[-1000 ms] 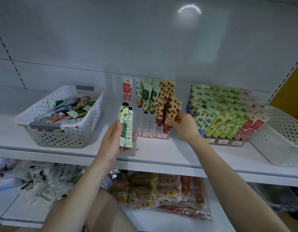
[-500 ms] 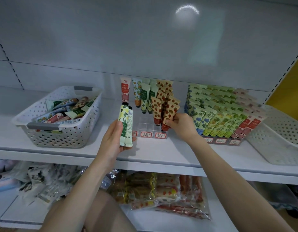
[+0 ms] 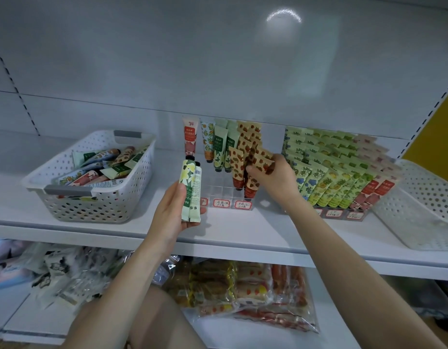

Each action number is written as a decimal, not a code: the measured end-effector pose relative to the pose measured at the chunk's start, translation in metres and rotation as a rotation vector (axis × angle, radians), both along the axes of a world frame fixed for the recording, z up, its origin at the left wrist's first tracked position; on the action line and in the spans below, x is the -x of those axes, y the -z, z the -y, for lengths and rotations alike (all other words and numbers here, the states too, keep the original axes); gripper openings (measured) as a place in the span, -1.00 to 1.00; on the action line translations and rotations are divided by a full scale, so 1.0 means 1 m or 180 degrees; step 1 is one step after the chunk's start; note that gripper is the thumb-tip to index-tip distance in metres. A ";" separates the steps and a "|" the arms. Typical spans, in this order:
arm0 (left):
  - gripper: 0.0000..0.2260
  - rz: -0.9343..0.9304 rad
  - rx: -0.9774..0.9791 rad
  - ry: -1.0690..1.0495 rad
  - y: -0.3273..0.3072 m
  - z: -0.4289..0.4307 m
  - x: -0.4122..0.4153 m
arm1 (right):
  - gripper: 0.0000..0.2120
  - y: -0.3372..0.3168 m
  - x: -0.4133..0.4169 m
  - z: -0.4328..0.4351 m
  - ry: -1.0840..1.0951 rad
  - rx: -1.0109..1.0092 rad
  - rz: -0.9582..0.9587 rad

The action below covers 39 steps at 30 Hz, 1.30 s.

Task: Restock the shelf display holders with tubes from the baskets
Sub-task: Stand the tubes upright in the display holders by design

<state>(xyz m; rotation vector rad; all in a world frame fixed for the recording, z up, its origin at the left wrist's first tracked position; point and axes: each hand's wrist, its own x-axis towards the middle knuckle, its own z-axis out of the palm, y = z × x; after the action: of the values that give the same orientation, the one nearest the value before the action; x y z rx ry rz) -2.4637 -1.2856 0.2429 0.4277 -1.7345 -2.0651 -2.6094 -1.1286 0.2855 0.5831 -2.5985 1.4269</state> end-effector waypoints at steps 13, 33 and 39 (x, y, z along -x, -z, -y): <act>-0.71 -0.0006 0.0014 -0.0012 0.003 0.003 -0.001 | -0.72 -0.027 0.025 0.008 0.0257 -0.0142 -0.0295; -0.64 0.0079 -0.0016 -0.0050 0.005 0.007 -0.003 | -0.77 -0.026 0.025 0.004 0.0201 -0.0193 -0.0461; -0.68 0.0049 0.0005 -0.0052 0.003 0.006 -0.003 | -0.79 -0.030 0.017 0.013 0.0306 -0.0231 -0.1287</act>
<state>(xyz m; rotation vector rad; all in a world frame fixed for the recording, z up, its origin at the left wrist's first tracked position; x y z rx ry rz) -2.4607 -1.2916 0.2399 0.4567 -1.7357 -2.0540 -2.6269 -1.1416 0.3155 0.6661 -2.3280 1.0597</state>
